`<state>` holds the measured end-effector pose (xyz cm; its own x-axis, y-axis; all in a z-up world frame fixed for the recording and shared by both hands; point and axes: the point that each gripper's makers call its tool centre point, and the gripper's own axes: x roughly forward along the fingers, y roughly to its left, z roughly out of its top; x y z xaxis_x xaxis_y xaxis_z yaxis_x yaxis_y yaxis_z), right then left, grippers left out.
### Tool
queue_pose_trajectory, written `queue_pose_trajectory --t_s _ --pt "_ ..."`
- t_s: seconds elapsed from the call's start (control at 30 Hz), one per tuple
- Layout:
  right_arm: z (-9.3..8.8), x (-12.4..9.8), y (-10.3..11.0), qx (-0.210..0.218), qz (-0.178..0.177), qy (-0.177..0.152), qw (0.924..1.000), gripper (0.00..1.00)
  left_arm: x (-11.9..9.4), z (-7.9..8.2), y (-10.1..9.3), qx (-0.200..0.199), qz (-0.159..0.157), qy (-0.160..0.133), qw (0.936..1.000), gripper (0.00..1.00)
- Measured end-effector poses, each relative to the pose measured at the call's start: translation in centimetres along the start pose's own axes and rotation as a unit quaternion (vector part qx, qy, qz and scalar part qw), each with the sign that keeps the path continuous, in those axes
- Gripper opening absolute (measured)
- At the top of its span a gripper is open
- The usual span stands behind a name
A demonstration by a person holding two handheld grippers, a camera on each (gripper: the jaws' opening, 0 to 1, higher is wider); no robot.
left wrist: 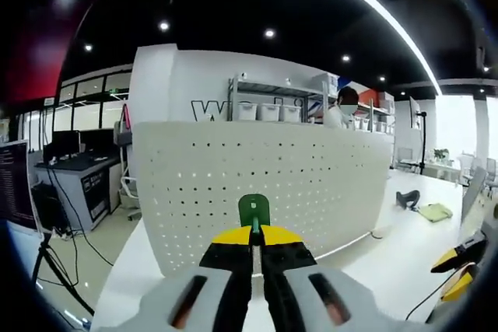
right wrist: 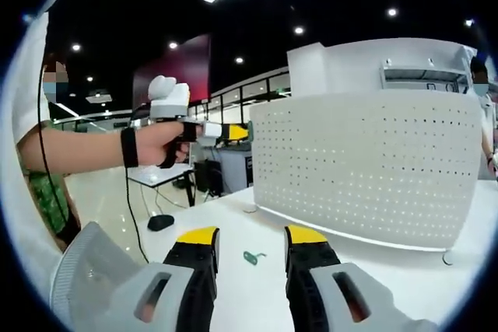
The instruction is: Insert the hook assembly into the mounting plate slot until the hook locks in place.
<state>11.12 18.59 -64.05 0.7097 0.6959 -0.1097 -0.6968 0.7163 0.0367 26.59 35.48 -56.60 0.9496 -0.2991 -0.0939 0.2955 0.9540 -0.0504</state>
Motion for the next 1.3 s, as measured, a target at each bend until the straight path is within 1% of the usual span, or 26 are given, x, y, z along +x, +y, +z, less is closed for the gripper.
queue_pose_trajectory --t_s 0.23,0.47,0.87,1.0,1.1,1.3 --pt "-0.1 -0.1 -0.4 0.009 -0.013 -0.006 0.9999 0.34 1.1 0.4 0.8 0.004 0.007 0.001 1.0000 0.02" --pt "-0.3 -0.1 -0.5 0.013 -0.018 -0.005 0.9997 0.34 2.1 0.7 1.6 0.011 0.010 0.003 0.9999 0.02" --pt "-0.5 -0.2 -1.2 0.017 -0.030 -0.003 0.9994 0.34 4.1 1.2 2.1 0.016 0.010 0.003 0.9998 0.02" --pt "-0.7 -0.2 -1.3 0.020 -0.031 0.000 0.9993 0.34 4.8 1.4 2.4 0.019 0.014 0.005 0.9997 0.02" --pt "-0.9 -0.1 -1.3 0.020 -0.030 0.002 0.9993 0.34 5.2 1.5 2.8 0.023 0.023 0.004 0.9995 0.02" --pt "-1.0 0.0 -1.5 0.026 -0.032 0.002 0.9991 0.34 5.7 1.8 2.9 0.026 0.027 0.004 0.9993 0.02"
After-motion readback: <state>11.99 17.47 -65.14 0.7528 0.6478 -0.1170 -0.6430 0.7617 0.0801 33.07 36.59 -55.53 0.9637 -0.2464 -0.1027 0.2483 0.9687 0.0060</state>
